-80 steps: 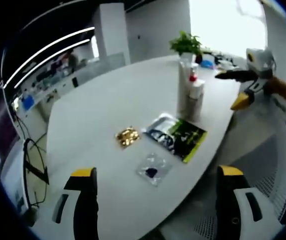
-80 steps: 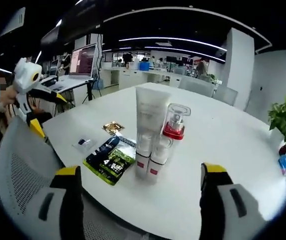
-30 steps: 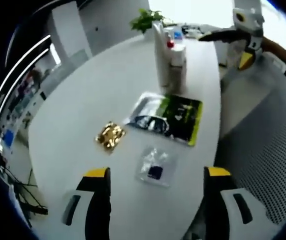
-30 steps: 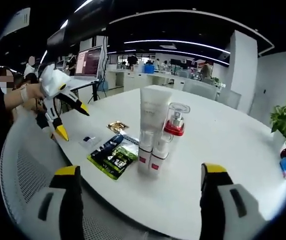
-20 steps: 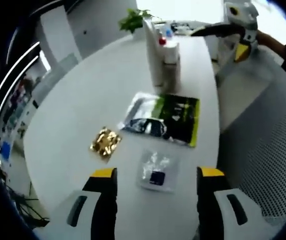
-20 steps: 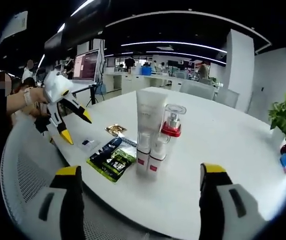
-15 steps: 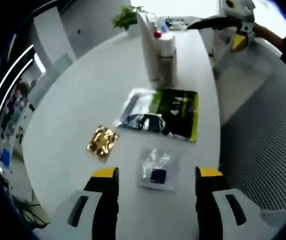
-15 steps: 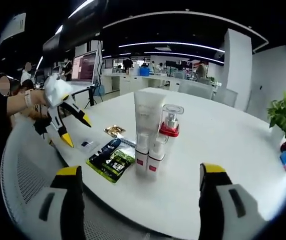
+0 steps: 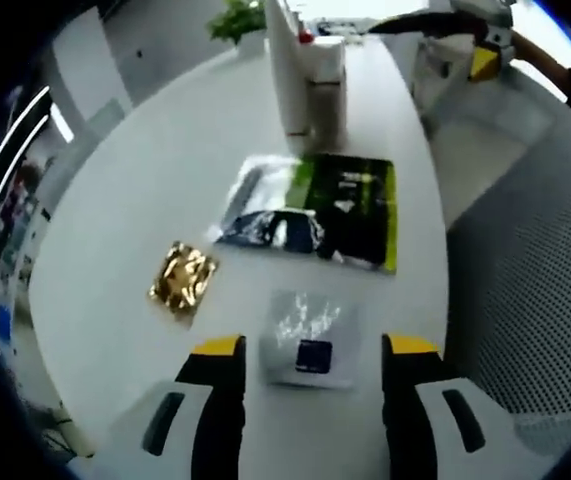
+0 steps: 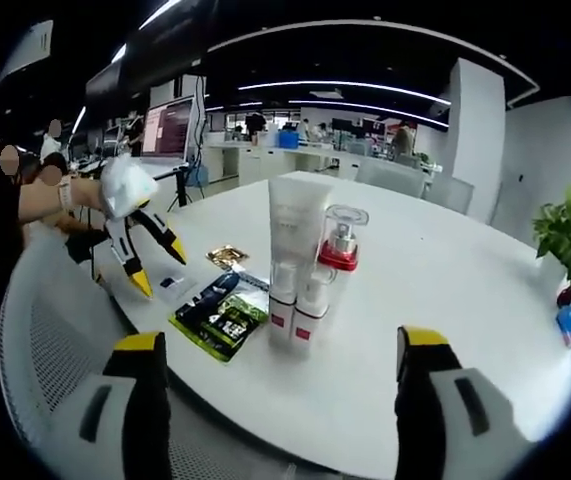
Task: Arrange the skincare products in the storage area until every visible bottle or jar stands upright without overlapping.
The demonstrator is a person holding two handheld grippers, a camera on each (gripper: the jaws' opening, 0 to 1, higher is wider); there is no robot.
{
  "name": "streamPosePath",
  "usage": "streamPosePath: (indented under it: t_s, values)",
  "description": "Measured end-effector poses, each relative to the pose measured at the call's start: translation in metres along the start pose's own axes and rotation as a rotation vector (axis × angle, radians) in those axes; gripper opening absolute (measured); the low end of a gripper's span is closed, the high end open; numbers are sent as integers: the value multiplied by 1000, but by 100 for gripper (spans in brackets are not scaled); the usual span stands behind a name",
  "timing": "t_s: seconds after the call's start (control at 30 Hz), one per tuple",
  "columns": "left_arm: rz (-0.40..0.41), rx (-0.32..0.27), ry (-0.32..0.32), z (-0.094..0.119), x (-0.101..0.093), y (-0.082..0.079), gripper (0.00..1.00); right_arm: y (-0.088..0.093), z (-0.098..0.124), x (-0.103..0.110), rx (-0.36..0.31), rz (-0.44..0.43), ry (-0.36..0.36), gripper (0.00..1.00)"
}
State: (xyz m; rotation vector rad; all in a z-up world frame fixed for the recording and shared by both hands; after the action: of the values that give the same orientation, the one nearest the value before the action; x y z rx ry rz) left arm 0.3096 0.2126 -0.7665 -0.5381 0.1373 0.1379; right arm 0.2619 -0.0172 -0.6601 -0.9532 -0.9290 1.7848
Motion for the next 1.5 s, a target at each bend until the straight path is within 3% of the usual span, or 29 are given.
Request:
streamPosePath:
  t_s: [0.27,0.63,1.07,1.2,1.5]
  values:
    - [-22,51,15,-5,2,5,46,-1,0,-1,-5,-2,8,94]
    - [-2,56,67,-7,3,4,42,-1,0,0,-3,-5,-3,94]
    - [12,59,71,-8,10,3,38,-2,0,1,-11,5,-3,93]
    - [2,93,68,-7,12,5,37,-2,1,2,-13,6,-7,93]
    - [-24,85,64,2,19,-9,37,-2,1,3,-13,11,-9,93]
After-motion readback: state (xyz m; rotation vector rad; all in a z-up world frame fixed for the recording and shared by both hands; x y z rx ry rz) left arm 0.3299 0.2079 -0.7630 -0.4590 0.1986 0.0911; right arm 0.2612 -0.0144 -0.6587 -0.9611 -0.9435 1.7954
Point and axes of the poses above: the point that each gripper's makers call its tool centre point, and the gripper's own axes: z roughly backward along the fingers, x roughly to its left, y roughly out of its underside, the point moved 1 cm from there along z, roughly backward along the fingers, and after that the axes turned 15 degrees about y, right-handed, at the moved point
